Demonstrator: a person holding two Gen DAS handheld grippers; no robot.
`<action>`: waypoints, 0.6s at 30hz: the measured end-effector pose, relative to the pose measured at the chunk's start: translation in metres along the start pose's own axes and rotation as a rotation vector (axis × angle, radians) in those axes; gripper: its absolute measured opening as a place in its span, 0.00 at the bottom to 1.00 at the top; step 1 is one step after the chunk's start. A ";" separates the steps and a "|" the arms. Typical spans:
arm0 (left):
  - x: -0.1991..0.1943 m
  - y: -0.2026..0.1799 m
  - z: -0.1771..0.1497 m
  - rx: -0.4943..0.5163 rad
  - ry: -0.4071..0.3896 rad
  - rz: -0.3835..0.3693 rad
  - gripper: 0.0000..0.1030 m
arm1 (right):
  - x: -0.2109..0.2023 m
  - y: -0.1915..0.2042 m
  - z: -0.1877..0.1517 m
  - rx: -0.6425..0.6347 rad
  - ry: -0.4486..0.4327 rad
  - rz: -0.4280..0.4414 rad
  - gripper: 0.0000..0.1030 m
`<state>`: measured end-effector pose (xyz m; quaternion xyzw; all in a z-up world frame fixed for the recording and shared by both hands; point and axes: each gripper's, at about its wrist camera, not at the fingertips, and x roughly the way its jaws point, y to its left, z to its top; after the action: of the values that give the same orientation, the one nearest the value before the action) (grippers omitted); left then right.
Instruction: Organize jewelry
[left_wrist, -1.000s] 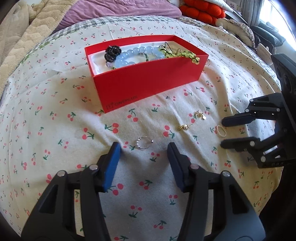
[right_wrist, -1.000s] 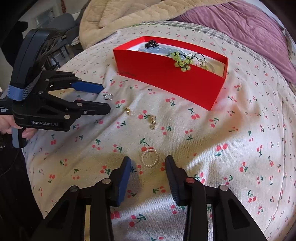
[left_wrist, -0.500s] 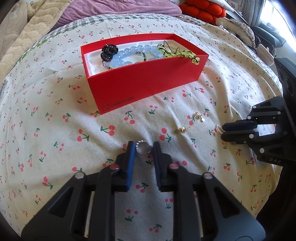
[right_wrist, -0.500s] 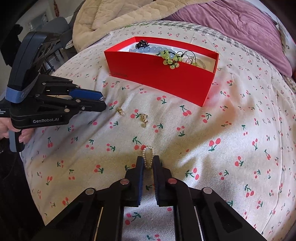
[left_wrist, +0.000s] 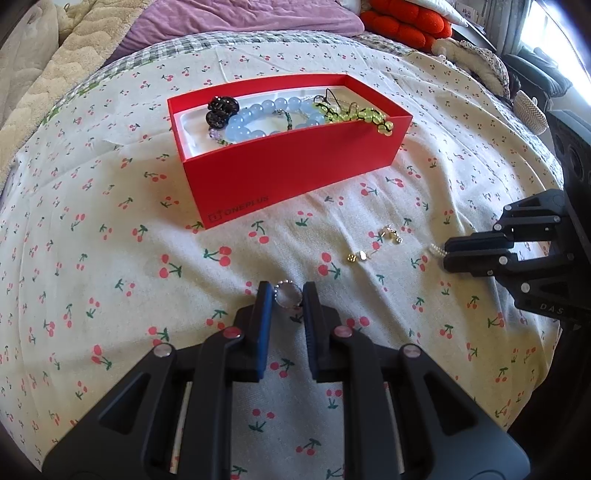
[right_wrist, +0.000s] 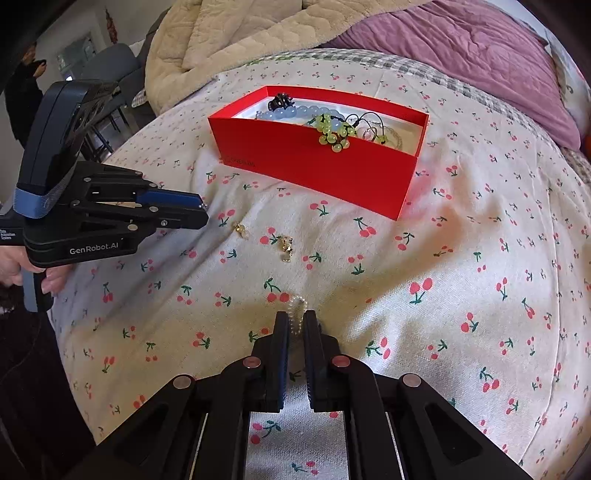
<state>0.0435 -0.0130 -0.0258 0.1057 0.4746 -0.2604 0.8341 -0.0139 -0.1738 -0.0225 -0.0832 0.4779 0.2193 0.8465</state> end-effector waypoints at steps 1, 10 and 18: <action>-0.001 0.000 0.000 0.000 -0.003 -0.001 0.18 | -0.001 0.000 0.000 0.002 -0.003 -0.002 0.08; -0.015 0.003 0.007 -0.022 -0.035 -0.011 0.18 | -0.015 -0.011 0.011 0.039 -0.049 0.001 0.06; -0.018 0.005 0.008 -0.029 -0.039 -0.016 0.18 | -0.021 -0.023 0.016 0.084 -0.068 0.012 0.08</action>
<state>0.0442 -0.0060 -0.0068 0.0848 0.4630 -0.2620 0.8425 -0.0002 -0.1951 0.0026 -0.0370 0.4581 0.2067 0.8637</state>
